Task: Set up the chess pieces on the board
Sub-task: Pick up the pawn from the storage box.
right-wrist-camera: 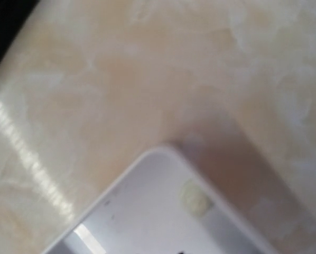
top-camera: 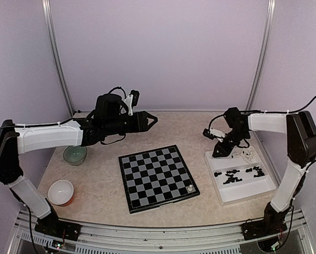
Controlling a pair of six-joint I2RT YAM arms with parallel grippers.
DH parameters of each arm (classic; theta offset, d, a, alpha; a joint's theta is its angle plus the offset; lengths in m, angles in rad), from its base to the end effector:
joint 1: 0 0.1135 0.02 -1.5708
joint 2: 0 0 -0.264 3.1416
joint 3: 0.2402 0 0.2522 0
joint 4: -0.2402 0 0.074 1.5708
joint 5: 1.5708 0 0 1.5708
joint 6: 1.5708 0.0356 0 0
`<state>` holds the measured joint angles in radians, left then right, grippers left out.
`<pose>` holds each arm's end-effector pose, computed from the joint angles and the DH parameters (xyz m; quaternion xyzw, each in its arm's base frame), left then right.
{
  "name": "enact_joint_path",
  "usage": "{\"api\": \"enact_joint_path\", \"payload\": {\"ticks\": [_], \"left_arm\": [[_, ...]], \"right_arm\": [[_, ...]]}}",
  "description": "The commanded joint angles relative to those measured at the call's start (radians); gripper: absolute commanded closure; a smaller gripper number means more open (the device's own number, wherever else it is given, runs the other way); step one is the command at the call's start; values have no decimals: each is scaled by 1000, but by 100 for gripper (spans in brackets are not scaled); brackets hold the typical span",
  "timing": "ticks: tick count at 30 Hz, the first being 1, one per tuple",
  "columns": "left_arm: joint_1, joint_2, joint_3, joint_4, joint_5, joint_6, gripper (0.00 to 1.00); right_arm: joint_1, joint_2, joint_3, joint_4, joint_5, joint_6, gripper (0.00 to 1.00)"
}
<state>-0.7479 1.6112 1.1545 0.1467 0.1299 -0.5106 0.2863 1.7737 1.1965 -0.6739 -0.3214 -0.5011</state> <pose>0.2762 -0.2625 0.2898 0.1334 0.7959 -0.3886 0.4447 0.3279 0.1082 0.1864 -0.3974 0.8902 0.1402 0.1731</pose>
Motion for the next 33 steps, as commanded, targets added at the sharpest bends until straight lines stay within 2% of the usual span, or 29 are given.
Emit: {"api": "enact_joint_path", "payload": {"ticks": [1, 22, 33], "left_arm": [[-2, 5, 18, 1, 6, 15, 43], [-4, 49, 31, 18, 30, -12, 43], [-10, 57, 31, 22, 34, -19, 43]], "right_arm": [[15, 40, 43, 32, -8, 34, 83], [57, 120, 63, 94, 55, 71, 88], [76, 89, 58, 97, 85, 78, 84]]}}
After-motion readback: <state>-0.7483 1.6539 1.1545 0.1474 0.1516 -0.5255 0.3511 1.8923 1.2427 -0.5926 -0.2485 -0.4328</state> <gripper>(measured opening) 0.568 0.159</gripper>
